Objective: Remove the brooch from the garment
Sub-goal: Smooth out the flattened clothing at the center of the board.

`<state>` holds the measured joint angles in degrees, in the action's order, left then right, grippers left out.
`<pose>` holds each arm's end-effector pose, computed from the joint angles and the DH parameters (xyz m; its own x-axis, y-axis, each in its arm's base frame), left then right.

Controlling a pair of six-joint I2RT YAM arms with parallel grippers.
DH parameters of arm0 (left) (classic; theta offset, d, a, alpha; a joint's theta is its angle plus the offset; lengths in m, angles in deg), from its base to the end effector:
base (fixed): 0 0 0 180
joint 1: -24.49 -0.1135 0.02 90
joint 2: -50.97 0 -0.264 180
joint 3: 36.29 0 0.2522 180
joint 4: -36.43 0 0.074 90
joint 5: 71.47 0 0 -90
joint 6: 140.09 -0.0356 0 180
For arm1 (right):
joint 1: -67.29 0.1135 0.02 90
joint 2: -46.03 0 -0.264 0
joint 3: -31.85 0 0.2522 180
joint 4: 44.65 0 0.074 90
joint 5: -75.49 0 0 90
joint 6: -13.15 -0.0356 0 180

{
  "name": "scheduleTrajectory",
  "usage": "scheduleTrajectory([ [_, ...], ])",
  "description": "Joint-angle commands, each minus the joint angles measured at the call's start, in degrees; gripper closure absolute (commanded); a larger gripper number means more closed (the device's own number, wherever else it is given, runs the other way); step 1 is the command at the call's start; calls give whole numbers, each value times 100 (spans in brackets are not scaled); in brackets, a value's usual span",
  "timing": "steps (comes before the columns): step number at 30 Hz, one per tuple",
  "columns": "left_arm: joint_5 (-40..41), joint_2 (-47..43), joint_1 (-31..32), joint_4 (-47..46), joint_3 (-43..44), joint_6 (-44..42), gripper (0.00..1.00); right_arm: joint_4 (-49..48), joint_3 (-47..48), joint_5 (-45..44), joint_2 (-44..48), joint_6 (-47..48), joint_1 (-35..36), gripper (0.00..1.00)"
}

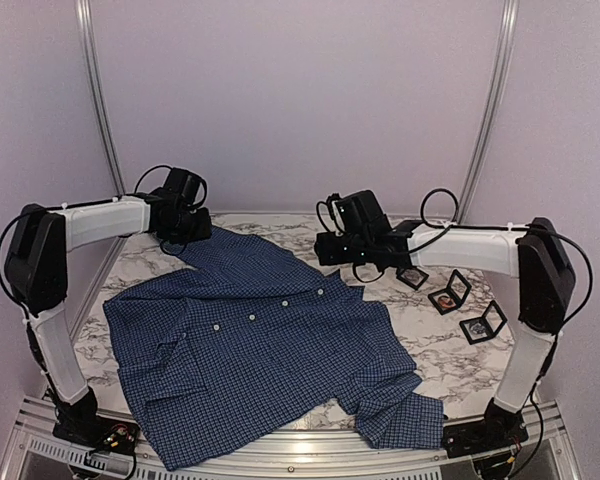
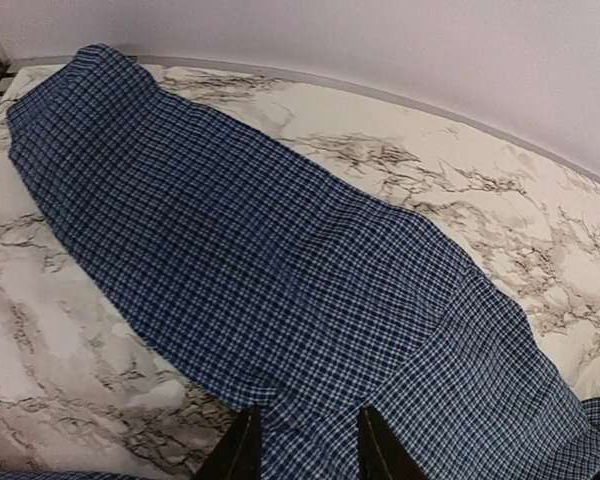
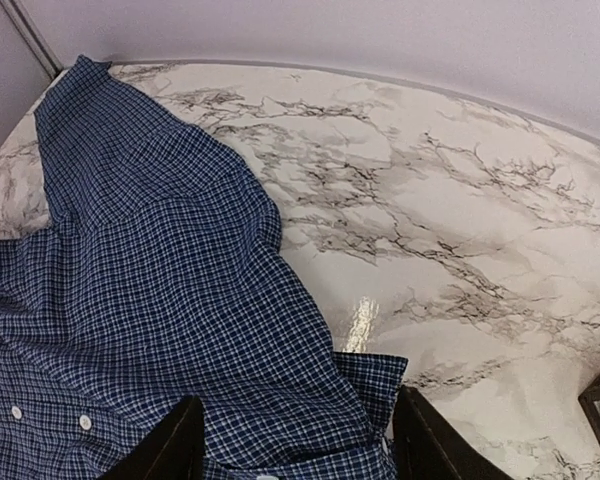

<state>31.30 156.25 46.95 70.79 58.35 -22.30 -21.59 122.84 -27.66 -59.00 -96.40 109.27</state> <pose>0.3859 -0.1510 0.2447 -0.6845 -0.2091 -0.6984 -0.1028 0.9761 -0.1914 0.3175 0.2748 0.2417 -0.5954 -0.0974 -0.7975 -0.3366 0.9315 0.1376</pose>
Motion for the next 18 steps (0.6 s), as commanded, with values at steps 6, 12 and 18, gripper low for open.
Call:
scheduleTrajectory([
  [6,-782,2064,695,215,2131,123,68,471,-989,280,808,-578,568,74],
  [12,-964,2895,838,318,2748,421,72,232,-1675,603,1006,-788,709,86],
  [18,-995,3345,857,304,3064,618,74,13,-2332,754,1063,-939,749,89],
])
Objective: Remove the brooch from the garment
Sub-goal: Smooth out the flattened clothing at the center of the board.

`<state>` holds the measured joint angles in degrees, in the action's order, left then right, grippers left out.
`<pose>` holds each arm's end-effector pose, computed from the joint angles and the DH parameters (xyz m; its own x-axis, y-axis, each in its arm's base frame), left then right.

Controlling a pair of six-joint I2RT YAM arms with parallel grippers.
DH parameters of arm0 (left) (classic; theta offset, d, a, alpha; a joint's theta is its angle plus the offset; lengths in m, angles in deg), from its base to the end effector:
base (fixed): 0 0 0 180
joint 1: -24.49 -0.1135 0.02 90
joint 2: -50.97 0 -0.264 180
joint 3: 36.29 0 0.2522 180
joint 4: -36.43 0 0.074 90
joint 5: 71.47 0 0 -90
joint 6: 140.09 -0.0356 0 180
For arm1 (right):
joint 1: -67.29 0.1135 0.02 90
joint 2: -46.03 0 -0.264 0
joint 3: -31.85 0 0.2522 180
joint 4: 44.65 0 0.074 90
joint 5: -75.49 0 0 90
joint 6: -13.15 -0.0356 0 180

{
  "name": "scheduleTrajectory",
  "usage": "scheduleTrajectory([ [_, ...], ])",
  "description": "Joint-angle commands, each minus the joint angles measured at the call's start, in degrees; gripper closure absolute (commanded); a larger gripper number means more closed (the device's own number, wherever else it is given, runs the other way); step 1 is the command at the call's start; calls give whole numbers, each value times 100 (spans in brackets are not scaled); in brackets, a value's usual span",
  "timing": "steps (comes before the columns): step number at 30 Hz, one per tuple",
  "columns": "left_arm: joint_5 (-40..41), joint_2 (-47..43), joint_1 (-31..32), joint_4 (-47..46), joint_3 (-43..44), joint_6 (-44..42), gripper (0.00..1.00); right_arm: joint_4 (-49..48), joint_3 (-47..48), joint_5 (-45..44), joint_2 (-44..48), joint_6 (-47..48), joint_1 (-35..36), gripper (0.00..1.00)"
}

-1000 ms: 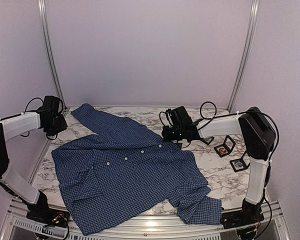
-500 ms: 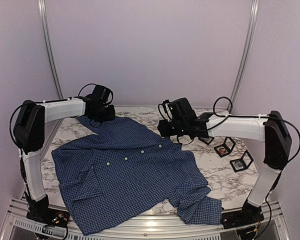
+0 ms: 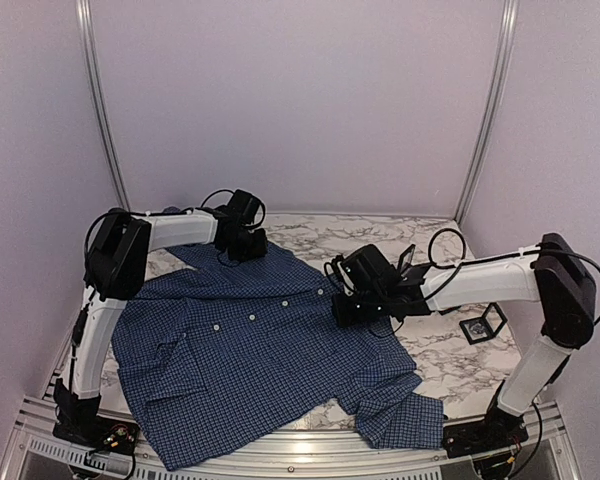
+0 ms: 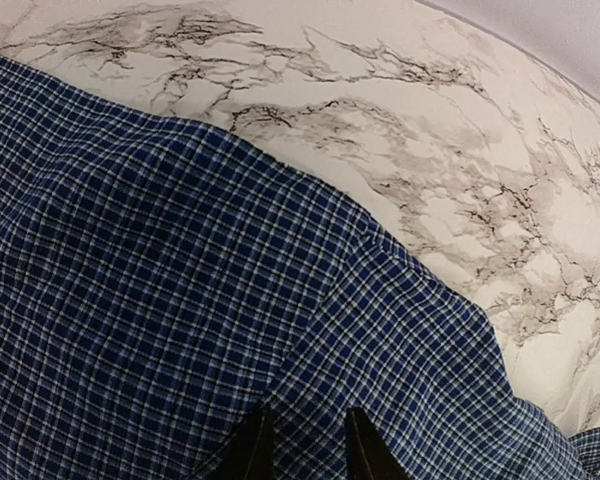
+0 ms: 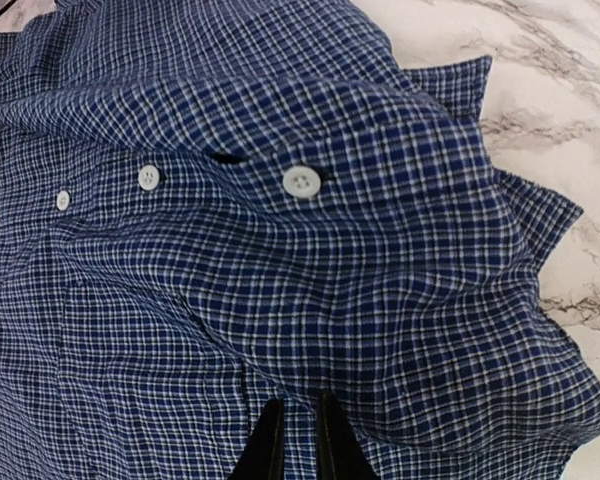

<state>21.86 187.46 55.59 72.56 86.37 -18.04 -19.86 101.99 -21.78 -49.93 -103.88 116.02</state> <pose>0.4522 -0.2704 0.1511 -0.8123 -0.1287 -0.5689 0.0621 0.9507 -0.3037 0.2302 0.2554 0.1817 -0.7688 -0.1926 -0.6097 -0.3853 0.9006 0.2013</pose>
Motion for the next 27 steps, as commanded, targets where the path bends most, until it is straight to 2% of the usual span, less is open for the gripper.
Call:
scheduleTrajectory([
  [1,-23,266,-7,119,267,234,74,-207,-344,184,161,-208,82,89],
  [13,87,1181,-85,309,1121,542,75,-268,-1038,238,133,-610,512,88],
  [23,-315,1981,-436,227,2185,879,75,10,-1324,402,397,-635,560,87],
  [27,-773,2194,-581,-64,2437,1107,75,45,-1423,541,475,-653,559,87],
])
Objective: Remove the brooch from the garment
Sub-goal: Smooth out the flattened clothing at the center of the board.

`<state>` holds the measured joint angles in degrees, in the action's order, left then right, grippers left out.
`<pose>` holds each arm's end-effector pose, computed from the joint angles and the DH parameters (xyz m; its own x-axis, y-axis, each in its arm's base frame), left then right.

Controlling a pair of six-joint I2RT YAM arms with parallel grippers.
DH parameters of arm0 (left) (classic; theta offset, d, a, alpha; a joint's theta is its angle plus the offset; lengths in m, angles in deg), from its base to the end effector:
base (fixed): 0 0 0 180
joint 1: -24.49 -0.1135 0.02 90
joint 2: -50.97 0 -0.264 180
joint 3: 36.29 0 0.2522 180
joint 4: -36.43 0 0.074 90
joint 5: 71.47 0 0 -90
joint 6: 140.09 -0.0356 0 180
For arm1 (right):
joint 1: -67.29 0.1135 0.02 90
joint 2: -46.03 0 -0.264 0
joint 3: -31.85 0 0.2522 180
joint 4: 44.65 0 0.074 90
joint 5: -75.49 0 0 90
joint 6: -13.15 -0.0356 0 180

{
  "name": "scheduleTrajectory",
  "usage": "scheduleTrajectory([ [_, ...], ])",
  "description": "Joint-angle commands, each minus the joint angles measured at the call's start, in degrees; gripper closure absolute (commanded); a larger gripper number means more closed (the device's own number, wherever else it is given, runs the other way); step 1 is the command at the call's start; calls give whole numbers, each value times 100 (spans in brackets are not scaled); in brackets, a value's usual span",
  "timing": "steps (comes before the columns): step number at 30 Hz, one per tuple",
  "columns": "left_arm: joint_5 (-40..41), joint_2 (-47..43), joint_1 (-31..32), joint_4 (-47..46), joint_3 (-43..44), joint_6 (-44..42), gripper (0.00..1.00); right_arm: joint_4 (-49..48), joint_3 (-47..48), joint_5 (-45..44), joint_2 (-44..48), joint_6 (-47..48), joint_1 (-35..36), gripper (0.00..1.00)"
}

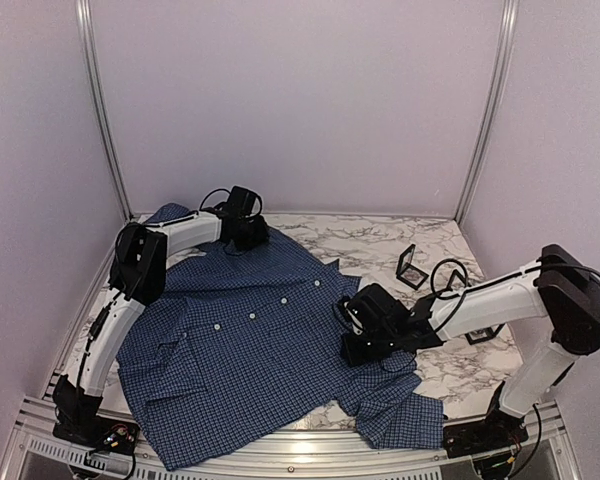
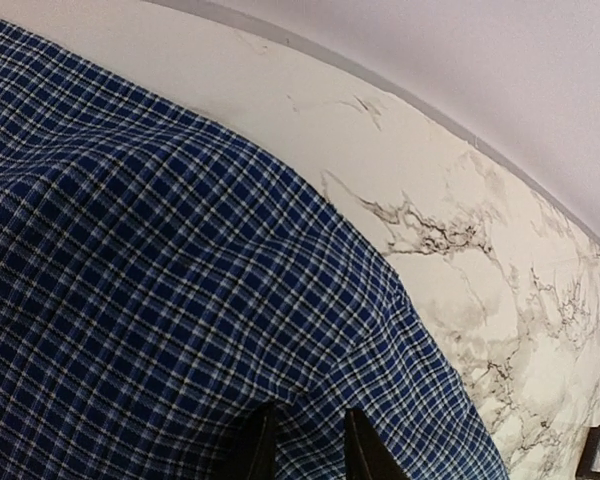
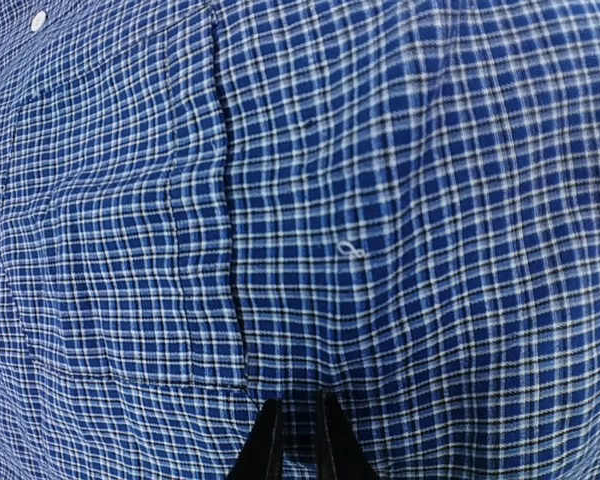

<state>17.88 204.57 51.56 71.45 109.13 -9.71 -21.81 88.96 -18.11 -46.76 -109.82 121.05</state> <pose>0.5216 -0.2670 0.1200 -0.7639 -0.3371 -0.5503 -0.0427 0.8772 -0.4782 0.1761 0.2365 0.1367 -0.8505 -0.2416 -0.4672 -0.3847 0.8915 0.2393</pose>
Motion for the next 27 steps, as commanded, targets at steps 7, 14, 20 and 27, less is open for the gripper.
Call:
scheduleTrajectory([
  [7,-1097,893,-338,-797,573,638,73,298,-215,276,229,-78,56,87],
  [14,-1566,1176,-364,-1615,947,876,64,339,-189,296,212,-95,59,87],
  [20,-1618,636,-377,-1668,941,474,51,442,-68,216,285,-116,56,87],
  [27,-1692,-280,-425,-1519,379,261,44,553,118,43,542,-167,-5,86],
])
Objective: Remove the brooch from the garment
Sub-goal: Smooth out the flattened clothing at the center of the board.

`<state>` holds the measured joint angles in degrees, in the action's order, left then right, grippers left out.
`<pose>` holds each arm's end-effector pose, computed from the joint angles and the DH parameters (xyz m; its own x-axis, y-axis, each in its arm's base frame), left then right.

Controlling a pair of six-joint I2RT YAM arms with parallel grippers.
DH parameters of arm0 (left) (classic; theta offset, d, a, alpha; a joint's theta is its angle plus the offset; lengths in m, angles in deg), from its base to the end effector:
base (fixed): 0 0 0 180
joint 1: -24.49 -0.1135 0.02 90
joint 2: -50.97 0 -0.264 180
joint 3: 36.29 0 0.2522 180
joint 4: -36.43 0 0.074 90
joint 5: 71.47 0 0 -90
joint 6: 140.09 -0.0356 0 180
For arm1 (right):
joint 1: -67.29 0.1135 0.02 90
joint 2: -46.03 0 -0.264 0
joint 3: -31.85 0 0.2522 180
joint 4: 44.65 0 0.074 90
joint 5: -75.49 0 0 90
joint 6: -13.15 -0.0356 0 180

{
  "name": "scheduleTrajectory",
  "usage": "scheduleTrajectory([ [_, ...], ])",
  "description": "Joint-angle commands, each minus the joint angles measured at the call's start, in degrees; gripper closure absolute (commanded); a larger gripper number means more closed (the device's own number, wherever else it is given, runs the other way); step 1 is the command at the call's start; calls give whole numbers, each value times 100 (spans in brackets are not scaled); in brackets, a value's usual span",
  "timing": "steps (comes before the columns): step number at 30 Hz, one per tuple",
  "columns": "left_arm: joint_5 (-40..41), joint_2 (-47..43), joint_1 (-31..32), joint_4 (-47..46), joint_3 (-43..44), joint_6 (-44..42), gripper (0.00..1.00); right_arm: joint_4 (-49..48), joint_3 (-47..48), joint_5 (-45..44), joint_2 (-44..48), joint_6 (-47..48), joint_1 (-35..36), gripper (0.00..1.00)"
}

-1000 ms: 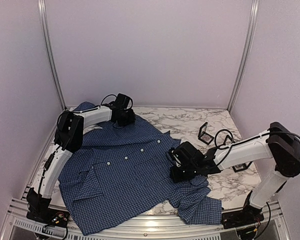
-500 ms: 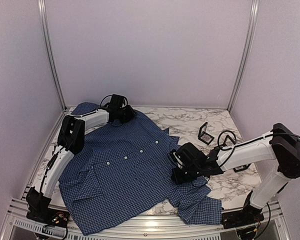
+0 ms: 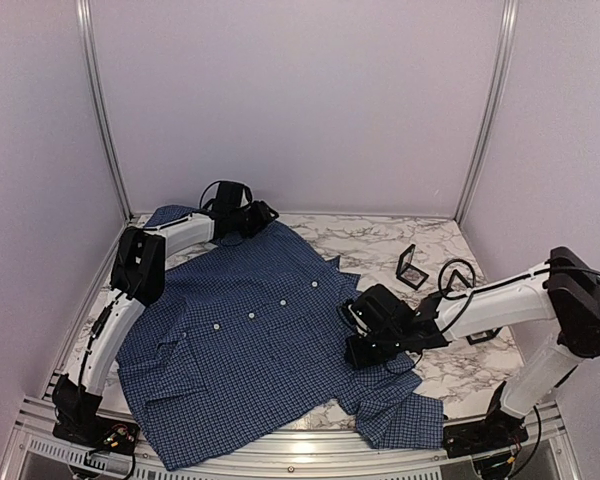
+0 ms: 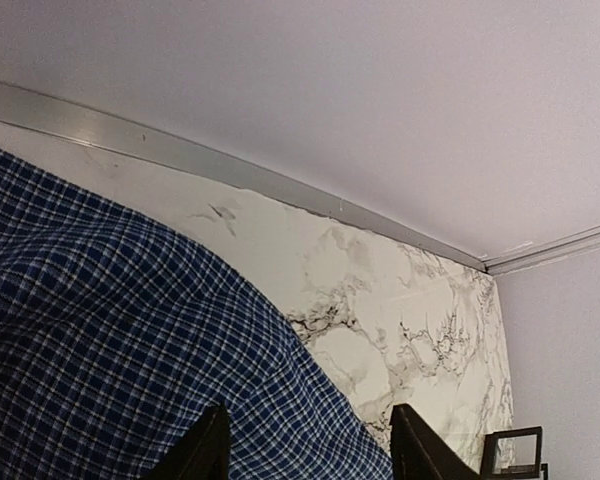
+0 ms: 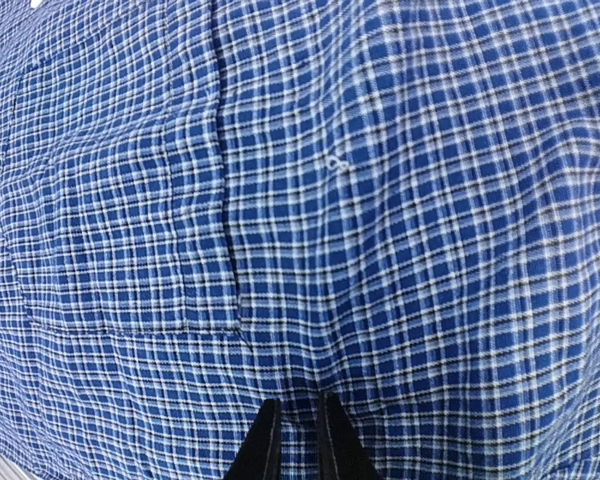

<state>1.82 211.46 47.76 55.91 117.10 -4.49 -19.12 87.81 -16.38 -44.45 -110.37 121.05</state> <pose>0.5616 -0.2527 0.1221 -0.7267 -0.4324 -0.5338 0.1363 0.6708 -0.7290 0.1693 0.2289 0.1396 -0.8669 -0.2491 -0.4318 -0.3812 0.8895 0.2521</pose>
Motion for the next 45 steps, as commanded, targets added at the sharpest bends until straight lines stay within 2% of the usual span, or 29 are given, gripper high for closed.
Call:
scheduleTrajectory([
  [1,0,-1278,-24,32,-819,-330,44,283,313,-158,364,-105,-32,86],
  [8,1087,-3917,-99,-423,-4562,-663,46,144,890,-394,429,18,-298,85],
  [11,1235,-4674,-121,-246,-5588,-846,48,-102,949,-289,328,95,-725,85],
  [14,966,-5053,-117,-334,-6321,-885,49,-311,1162,-369,122,273,-1105,84],
  [20,1020,-5218,152,-49,-6955,-1036,53,-772,1958,-171,-769,524,-1881,70],
  [25,1208,-5349,442,90,-7284,-1016,55,-757,2852,-144,-1619,697,-2162,57],
  [28,1328,-5340,556,251,-7426,-1045,56,-638,3161,-169,-1956,729,-2281,54],
  [34,1415,-5425,565,242,-7805,-977,58,-750,3135,-161,-2141,848,-2495,51],
  [38,1459,-5465,567,277,-7946,-966,58,-1116,3129,502,-2290,963,-2697,50],
  [45,1478,-5476,566,282,-8119,-924,58,-1122,3699,992,-2862,992,-2721,51],
])
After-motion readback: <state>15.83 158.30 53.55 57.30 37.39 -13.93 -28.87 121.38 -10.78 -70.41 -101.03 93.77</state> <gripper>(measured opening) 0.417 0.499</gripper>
